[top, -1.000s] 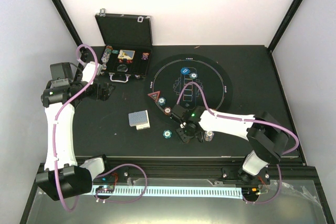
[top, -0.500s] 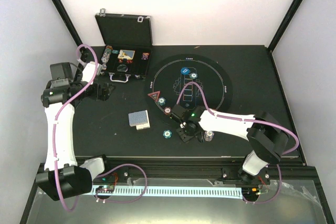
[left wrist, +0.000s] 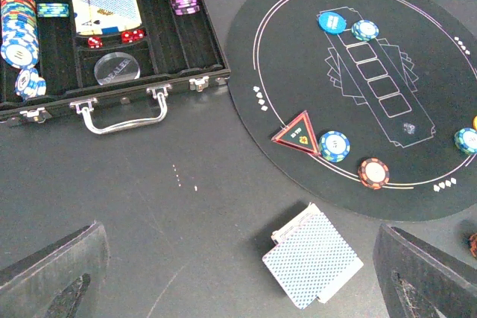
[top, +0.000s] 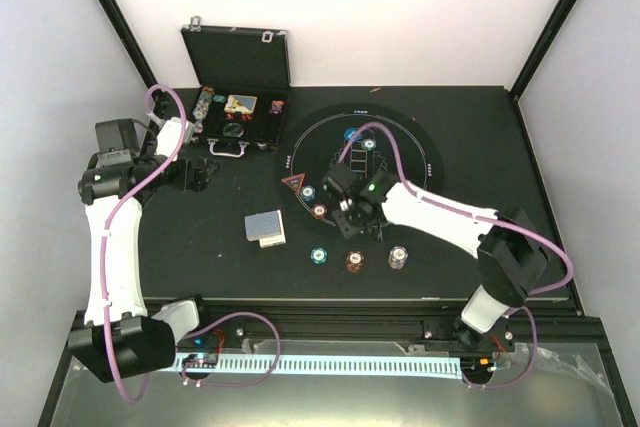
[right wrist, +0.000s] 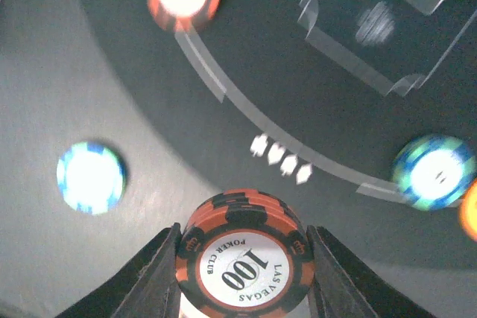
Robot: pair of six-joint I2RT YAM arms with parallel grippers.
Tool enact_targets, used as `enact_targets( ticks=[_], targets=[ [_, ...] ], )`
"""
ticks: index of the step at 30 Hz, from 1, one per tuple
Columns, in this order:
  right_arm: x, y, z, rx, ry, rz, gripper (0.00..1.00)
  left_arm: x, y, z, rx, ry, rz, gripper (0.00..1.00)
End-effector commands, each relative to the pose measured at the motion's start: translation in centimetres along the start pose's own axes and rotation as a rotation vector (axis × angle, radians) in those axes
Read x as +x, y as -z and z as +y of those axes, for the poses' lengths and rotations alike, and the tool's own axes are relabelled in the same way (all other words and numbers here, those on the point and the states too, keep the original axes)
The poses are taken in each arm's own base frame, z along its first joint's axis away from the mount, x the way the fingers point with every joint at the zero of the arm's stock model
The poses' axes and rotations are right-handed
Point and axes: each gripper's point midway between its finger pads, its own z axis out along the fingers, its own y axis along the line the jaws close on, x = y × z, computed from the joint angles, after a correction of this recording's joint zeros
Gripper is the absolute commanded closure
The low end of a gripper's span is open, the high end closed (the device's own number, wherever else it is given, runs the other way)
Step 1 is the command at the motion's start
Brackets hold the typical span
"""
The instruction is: Distribute texas hold em gaming equipment
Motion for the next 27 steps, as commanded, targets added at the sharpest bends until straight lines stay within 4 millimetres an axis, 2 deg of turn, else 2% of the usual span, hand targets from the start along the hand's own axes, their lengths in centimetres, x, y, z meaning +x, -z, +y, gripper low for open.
enact_targets(
  ticks=[1,3,5,9,14,17,20,27],
  targets=[
    [-6.3,2.1,-4.0,0.063,-0.056,-0.106,0.82,-0.3,0.1,0.3,-0.001,0.002,-0.002,0.01],
    [-9.1,2.4,-6.3,0.089,-0.100,-0.136,0.82,-0.3,0.1,0.3,-0.002,0.002,-0.004,0.01],
    [-11.8,2.6,-9.6,0.139,-0.165,-0.156,0.82,-0.4,0.1,0.2,0.001,0.002,-0.004,0.01],
    [-16.2,1.6,-14.2,0.172,-0.271,-0.182,0.82,-0.3,0.0,0.3,0.004,0.004,-0.001,0.01],
    [-19.8,-0.7,-18.4,0.198,-0.348,-0.170,0.82,-0.2,-0.3,0.6,0.001,0.005,0.008,0.01],
    [-21.0,-3.3,-19.9,0.183,-0.382,-0.146,0.82,-0.2,-0.5,0.6,0.007,0.009,0.010,0.01],
    [-21.5,-4.9,-21.0,0.175,-0.416,-0.130,0.82,-0.2,-0.6,0.7,0.010,0.010,0.013,0.01],
    [-21.3,-8.7,-18.1,0.076,-0.401,-0.094,0.82,0.1,-1.1,1.0,0.005,0.012,0.025,0.01]
  ],
)
